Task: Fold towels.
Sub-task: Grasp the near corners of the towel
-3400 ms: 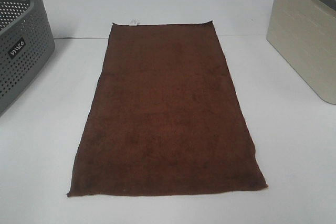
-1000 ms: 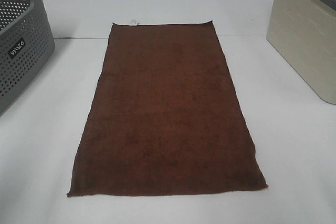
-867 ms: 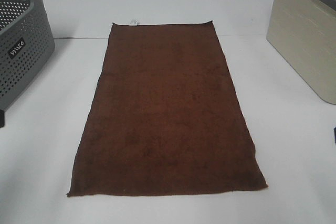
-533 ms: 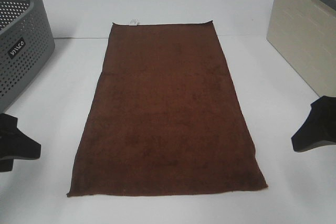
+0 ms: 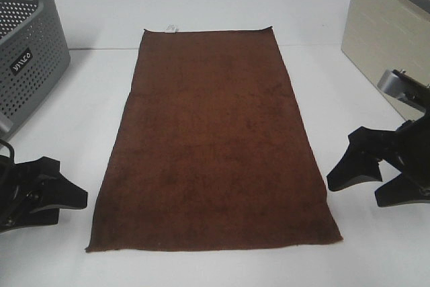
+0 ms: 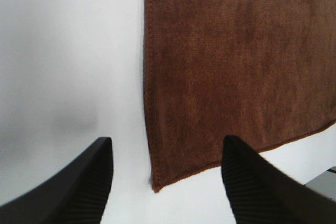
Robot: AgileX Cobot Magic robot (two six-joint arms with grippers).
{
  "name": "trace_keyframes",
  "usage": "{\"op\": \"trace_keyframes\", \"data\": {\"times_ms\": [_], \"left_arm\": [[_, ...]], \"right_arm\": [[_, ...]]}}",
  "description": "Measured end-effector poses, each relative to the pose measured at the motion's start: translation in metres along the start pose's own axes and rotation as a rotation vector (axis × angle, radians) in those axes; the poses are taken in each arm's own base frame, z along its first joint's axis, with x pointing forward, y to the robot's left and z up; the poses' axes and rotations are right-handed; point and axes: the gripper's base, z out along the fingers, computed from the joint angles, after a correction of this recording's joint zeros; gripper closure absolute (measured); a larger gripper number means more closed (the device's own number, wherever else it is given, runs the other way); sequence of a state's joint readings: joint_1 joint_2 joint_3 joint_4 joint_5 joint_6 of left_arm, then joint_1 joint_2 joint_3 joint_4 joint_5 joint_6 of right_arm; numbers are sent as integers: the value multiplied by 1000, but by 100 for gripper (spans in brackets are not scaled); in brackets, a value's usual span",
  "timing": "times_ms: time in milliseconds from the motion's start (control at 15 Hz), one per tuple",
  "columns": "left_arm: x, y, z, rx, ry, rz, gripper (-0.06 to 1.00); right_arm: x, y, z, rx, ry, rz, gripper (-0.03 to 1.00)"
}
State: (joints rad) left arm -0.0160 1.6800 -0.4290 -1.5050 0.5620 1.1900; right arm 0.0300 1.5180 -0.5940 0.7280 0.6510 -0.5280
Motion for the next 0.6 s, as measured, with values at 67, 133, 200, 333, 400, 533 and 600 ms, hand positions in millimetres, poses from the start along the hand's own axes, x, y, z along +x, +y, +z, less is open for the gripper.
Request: {"op": "trace_keyframes", "data": {"times_ms": [67,133,200,333,400,533,600], "left_arm": [[-1,2,4,2,-3,0,36],[-2,3,8,10,1,10,36],[-4,5,11,14,7,11,36],[-7,8,17,11,17,5,36],[-9,9,21,9,27,-1,36],[-14,10,28,32,46,-12,36],[-17,9,30,40,46,-8,36]], "right_arm": [[-3,-1,6,-25,0,-2,20],[-5,-1,12,-48,4,-1,20],[-7,-2,17,-68,2,-11,20],[-10,-4,25,-95,-2,-7,20],[-12,-6,31,-106,3,-5,20],[-14,-14,45,-96,19,22,20],[-14,-16,51,-84,26,25,20]]}}
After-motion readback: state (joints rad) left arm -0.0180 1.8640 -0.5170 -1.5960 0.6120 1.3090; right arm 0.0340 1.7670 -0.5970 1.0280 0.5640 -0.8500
